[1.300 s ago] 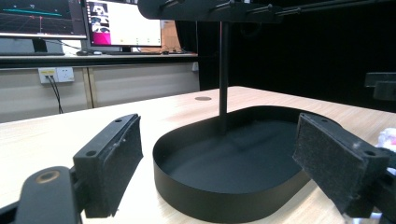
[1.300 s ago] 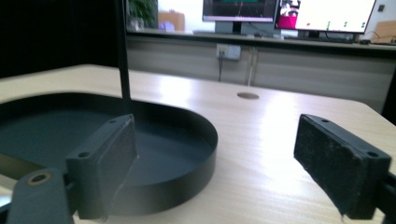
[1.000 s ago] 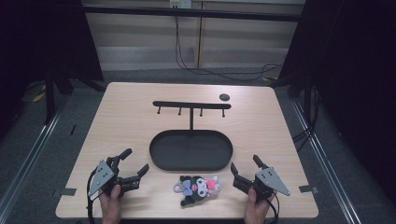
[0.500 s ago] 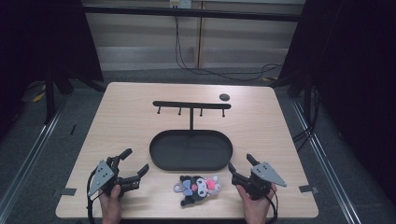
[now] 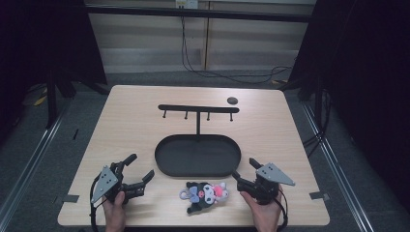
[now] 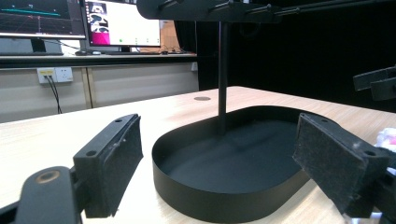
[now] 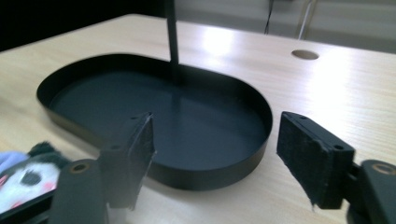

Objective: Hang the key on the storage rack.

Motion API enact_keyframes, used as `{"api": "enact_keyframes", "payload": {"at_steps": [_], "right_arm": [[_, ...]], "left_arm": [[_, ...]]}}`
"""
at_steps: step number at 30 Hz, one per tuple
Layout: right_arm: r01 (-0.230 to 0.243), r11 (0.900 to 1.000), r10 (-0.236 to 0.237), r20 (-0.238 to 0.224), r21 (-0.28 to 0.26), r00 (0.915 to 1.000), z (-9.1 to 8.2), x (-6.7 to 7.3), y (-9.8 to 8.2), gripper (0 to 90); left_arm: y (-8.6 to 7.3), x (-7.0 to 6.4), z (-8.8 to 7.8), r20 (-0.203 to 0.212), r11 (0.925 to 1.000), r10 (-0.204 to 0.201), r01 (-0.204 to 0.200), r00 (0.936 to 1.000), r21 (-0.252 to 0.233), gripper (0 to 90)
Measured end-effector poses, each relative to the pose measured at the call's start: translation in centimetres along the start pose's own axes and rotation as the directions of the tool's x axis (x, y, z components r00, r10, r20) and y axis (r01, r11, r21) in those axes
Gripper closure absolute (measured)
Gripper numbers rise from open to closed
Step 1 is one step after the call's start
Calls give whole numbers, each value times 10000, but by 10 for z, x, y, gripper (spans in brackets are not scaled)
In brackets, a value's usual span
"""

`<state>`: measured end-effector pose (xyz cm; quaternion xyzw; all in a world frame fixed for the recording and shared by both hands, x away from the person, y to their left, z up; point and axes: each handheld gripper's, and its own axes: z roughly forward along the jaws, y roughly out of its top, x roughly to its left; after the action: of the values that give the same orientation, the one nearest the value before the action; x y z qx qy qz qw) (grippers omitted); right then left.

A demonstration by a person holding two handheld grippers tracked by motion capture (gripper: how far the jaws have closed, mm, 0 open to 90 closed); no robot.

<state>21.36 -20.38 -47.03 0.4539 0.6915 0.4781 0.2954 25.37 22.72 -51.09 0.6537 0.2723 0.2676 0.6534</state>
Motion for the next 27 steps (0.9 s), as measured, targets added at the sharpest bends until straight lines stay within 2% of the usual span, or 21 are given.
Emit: {"api": "enact_keyframes", "payload": {"at_steps": [2, 4, 5, 6, 7, 8, 9, 13, 14, 16, 17, 18, 19, 20, 21, 22, 23, 26, 27], "right_arm": [[53, 9997, -45, -294, 247, 9996, 0, 0, 4, 310], [103, 9966, -59, -538, 821, 9985, 1, 0, 11, 323], [82, 9955, -12, -740, 948, 9973, 1, 0, 13, 322], [82, 9955, -12, -740, 948, 9973, 1, 0, 13, 322], [-16, 9932, 135, -1015, 1168, 9947, 1, 1, 17, 322], [-16, 9932, 135, -1015, 1168, 9947, 1, 1, 17, 322], [71, 9894, 116, -1278, 1451, 9917, 2, 2, 22, 322], [342, 9865, -105, -1464, 1601, 9892, 5, 3, 25, 309], [488, 9819, -151, -1812, 1832, 9833, 7, 5, 28, 305], [606, 9790, -235, -1875, 1945, 9820, 8, 6, 29, 303], [590, 9754, -143, -2064, 2122, 9784, 10, 7, 31, 265], [590, 9754, -143, -2064, 2122, 9784, 10, 7, 31, 265], [443, 9713, 129, -2378, 2337, 9712, 12, 6, 34, 263], [443, 9713, 129, -2378, 2337, 9712, 12, 6, 34, 263], [342, 9686, 314, -2575, 2464, 9658, 14, 7, 34, 263], [342, 9686, 314, -2575, 2464, 9658, 14, 7, 34, 263], [469, 9642, 276, -2745, 2610, 9612, 16, 8, 36, 263], [536, 9598, 277, -2829, 2756, 9588, 18, 10, 39, 263], [627, 9556, 275, -2992, 2878, 9538, 19, 11, 41, 263]], "left_arm": [[0, 0, 0, 5, 10000, 7, -7, 10000, 2, 153], [0, 0, 0, 15, 10000, 43, -43, 10000, 26, 153], [0, 0, 0, 14, 10000, 4, -4, 10000, 1, 153], [0, 0, 0, 14, 10000, 4, -4, 10000, 1, 152], [0, 0, 0, 13, 10000, 3, -3, 10000, 1, 153], [0, 0, 0, 13, 10000, 3, -3, 10000, 1, 153], [0, 0, 0, 10, 10000, 3, -3, 10000, -1, 153], [0, 0, 0, 8, 10000, 4, -4, 10000, 0, 153], [0, 0, 0, 7, 10000, -3, 3, 10000, -2, 153], [0, 0, 0, 5, 10000, -2, 2, 10000, -1, 153], [0, 0, 0, 4, 10000, 1, -1, 10000, -2, 153], [0, 0, 0, 4, 10000, 1, -1, 10000, -2, 153], [0, 0, 0, 5, 10000, 0, 0, 10000, -4, 153], [0, 0, 0, 5, 10000, 0, 0, 10000, -4, 153], [0, 0, 0, 4, 10000, 0, 0, 10000, -1, 153], [0, 0, 0, 4, 10000, 0, 0, 10000, -1, 153], [0, 0, 0, 4, 10000, -2, 2, 10000, -1, 153], [0, 0, 0, -2, 10000, 1, -1, 10000, -1, 153], [0, 0, 0, -4, 10000, -3, 3, 10000, -2, 153]]}}
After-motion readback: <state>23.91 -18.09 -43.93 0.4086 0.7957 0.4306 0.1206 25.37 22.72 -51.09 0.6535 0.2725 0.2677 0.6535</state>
